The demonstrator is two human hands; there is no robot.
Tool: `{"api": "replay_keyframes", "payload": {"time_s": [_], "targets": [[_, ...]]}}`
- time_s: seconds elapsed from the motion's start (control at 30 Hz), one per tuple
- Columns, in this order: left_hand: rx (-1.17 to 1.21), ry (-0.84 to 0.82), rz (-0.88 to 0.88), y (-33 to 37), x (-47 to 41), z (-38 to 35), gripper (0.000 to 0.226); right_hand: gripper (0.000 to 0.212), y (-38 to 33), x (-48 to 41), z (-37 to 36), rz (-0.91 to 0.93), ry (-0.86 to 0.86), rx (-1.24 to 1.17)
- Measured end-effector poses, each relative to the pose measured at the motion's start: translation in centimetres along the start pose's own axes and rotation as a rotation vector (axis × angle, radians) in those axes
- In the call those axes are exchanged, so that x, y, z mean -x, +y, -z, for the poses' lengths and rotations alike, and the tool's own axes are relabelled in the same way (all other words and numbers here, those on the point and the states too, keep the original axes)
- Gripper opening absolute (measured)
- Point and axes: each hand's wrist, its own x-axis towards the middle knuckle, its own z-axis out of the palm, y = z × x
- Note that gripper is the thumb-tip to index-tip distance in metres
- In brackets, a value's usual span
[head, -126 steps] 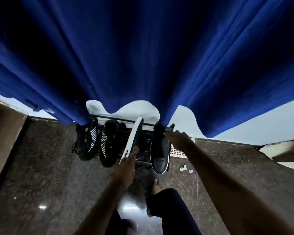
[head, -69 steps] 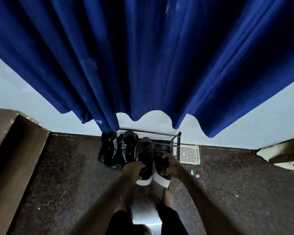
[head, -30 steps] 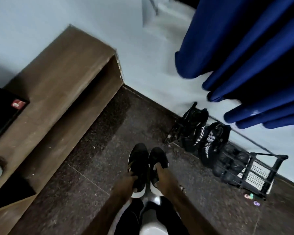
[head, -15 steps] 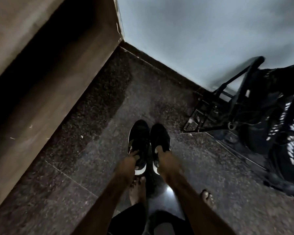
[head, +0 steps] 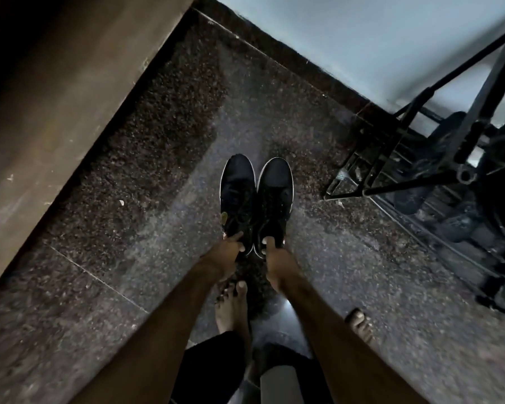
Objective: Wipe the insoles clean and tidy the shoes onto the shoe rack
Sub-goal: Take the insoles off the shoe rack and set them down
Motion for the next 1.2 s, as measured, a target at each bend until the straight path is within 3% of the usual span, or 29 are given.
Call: {"api": "replay_keyframes", "payload": {"time_s": [0.1,0.23,0.33,0.43,0.6,0.7,0.8,0.97,1.07,1.2], "targets": [[0.208,0.094,0.027,4.0,2.6,0.2,0.049,0.068,0.0,3.0,1.8,-0.033,-0.013,-0.069],[0.281,0.173,0.06,10.9,8.8,0.1,0.045,0.044,0.7,8.8,5.6,-0.048,0.027,-0.16],[0.268,0.199,0.016,16.1,12.5,2.3,0.042,0.038,2.0,13.7,9.8,-0.075,0.059,-0.172],[0.197,0.242,-0.05,22.9,14.4,7.3,0.038,0.034,4.3,19.4,15.6,-0.085,0.212,-0.259],[0.053,0.352,-0.277,34.3,15.8,14.6,0.046,0.038,9.2,27.7,25.8,0.005,0.401,-0.268],[-0.067,0.431,-0.441,40.1,15.3,18.0,0.046,0.035,13.9,30.3,30.6,0.032,0.544,-0.111],[-0.266,0.419,-0.505,43.4,11.9,22.0,0.06,0.036,19.6,31.0,35.6,0.086,0.547,0.04],[-0.687,0.454,-0.475,45.7,6.1,27.3,0.073,0.044,28.4,28.4,42.4,0.126,0.488,0.729],[-0.934,0.398,-0.416,46.9,4.3,28.3,0.063,0.027,31.1,26.4,43.2,0.199,0.52,0.956],[-1.063,0.351,-0.349,46.4,1.8,26.7,0.044,0.022,31.2,24.2,42.6,0.247,0.47,0.984]]}}
